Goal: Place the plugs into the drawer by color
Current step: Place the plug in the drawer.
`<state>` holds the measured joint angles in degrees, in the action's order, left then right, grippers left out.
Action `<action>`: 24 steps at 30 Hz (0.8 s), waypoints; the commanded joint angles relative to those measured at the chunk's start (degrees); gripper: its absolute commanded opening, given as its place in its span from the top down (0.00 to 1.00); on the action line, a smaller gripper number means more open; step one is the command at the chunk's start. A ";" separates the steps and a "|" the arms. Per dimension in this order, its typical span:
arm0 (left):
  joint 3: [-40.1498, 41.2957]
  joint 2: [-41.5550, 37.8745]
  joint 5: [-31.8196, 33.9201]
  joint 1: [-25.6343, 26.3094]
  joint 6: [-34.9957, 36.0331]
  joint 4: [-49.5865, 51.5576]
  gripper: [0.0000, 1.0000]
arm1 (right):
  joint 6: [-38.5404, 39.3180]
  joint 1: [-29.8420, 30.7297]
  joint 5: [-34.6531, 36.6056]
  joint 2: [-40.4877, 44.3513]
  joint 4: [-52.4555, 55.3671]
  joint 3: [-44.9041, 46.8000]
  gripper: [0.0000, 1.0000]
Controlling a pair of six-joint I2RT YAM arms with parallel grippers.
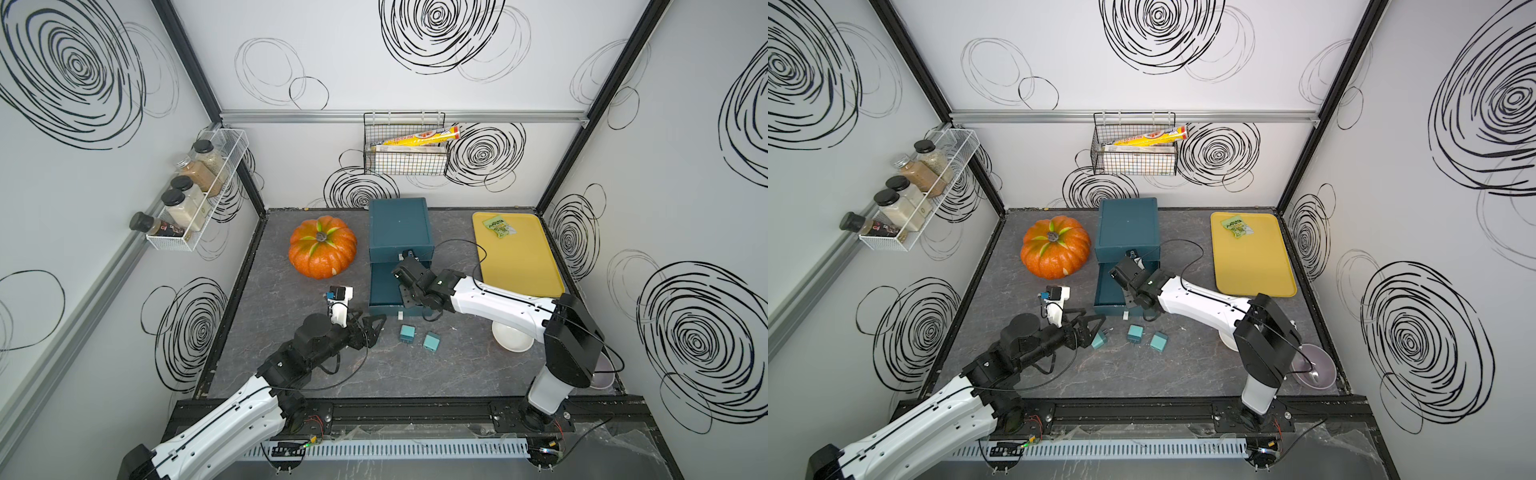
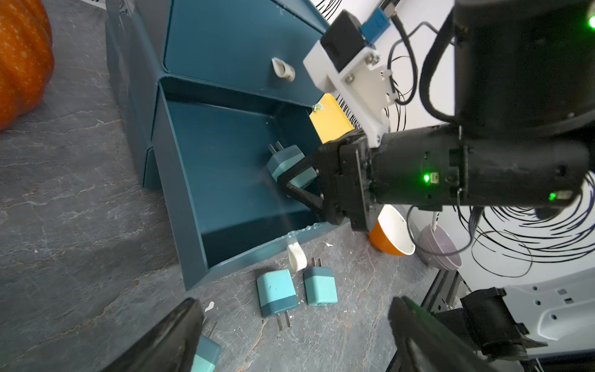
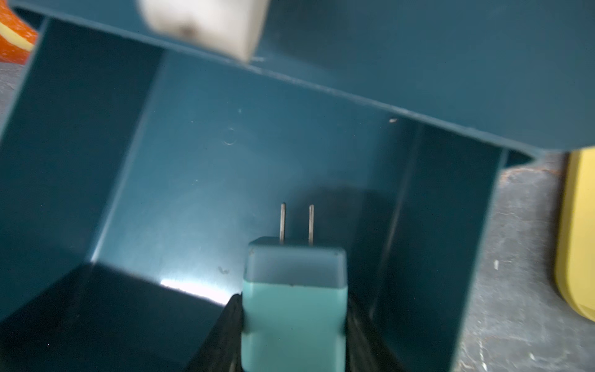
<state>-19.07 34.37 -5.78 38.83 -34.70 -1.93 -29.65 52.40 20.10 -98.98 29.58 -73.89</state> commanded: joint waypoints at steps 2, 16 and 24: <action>0.04 -1.21 -0.58 -0.24 0.35 -3.25 0.03 | 1.44 -1.63 -2.91 -2.07 -0.43 -0.57 0.70; -0.08 -1.02 0.72 -0.24 0.13 -2.24 0.03 | 2.93 -1.56 -4.80 2.63 -0.65 -1.89 0.31; -1.96 0.35 2.79 0.13 0.59 2.00 0.09 | 5.17 -1.45 -11.31 18.78 -8.09 7.24 0.36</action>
<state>-19.18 34.20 -3.81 38.83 -34.72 0.10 -26.11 50.81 11.86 -85.14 24.36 -68.82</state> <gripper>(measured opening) 0.920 0.644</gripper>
